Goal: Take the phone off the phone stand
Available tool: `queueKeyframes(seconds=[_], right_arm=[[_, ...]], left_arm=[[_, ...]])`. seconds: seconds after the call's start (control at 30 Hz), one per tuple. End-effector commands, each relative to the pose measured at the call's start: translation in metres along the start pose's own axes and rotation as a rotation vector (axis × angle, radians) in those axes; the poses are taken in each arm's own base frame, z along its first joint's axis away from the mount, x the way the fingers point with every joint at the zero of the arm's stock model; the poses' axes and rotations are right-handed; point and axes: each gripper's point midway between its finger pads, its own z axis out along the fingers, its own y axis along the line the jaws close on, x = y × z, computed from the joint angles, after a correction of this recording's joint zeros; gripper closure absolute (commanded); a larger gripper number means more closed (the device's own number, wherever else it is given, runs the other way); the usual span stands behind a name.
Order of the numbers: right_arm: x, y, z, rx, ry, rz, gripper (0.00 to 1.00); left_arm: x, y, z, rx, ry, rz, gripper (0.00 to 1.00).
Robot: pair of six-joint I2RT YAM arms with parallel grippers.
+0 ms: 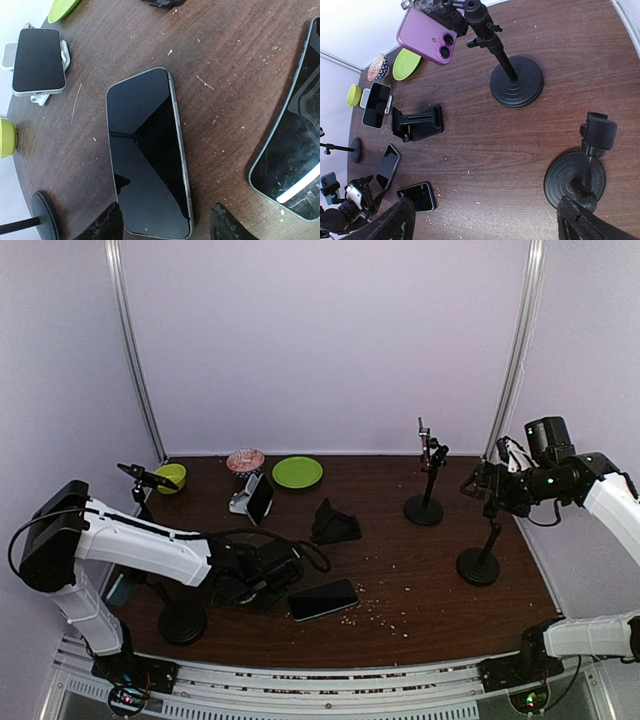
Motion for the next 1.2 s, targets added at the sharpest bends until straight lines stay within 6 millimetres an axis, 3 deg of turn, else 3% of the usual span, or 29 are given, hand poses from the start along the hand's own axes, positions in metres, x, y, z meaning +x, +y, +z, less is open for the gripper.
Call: queueKeyframes(seconds=[0.0, 0.27, 0.4, 0.5, 0.73, 0.8, 0.83, 0.87, 0.97, 1.07, 1.17], right_arm=[[-0.007, 0.009, -0.003, -0.048, -0.030, -0.022, 0.00], [-0.003, 0.014, 0.004, -0.087, -0.002, -0.021, 0.00], [-0.003, 0.016, 0.004, -0.097, -0.001, -0.025, 0.01], [-0.002, 0.018, 0.004, -0.109, 0.004, -0.027, 0.01], [0.002, 0.034, 0.004, -0.176, 0.012, -0.040, 0.00], [0.004, 0.040, 0.003, -0.191, 0.016, -0.055, 0.01], [0.006, 0.042, 0.003, -0.198, 0.017, -0.061, 0.00], [0.007, 0.045, 0.003, -0.206, 0.016, -0.067, 0.01], [0.009, 0.048, 0.001, -0.210, 0.009, -0.083, 0.01], [0.007, 0.044, -0.005, -0.174, -0.012, -0.086, 0.00], [0.005, 0.037, -0.009, -0.128, -0.028, -0.085, 0.00]], left_arm=[[-0.024, 0.001, -0.018, 0.054, -0.057, -0.075, 0.38], [-0.054, -0.015, -0.042, 0.226, -0.155, -0.209, 0.42], [-0.068, -0.012, -0.049, 0.272, -0.183, -0.308, 0.43], [-0.080, -0.001, -0.064, 0.292, -0.224, -0.356, 0.43], [-0.090, 0.050, -0.103, 0.247, -0.279, -0.398, 0.39], [-0.095, 0.059, -0.115, 0.248, -0.345, -0.386, 0.31], [-0.098, 0.064, -0.119, 0.236, -0.381, -0.388, 0.14], [-0.100, 0.070, -0.121, 0.220, -0.414, -0.402, 0.04], [-0.111, 0.073, -0.119, 0.237, -0.512, -0.396, 0.02], [-0.136, 0.086, -0.123, 0.249, -0.557, -0.424, 0.02], [-0.161, 0.081, -0.122, 0.252, -0.550, -0.375, 0.02]])
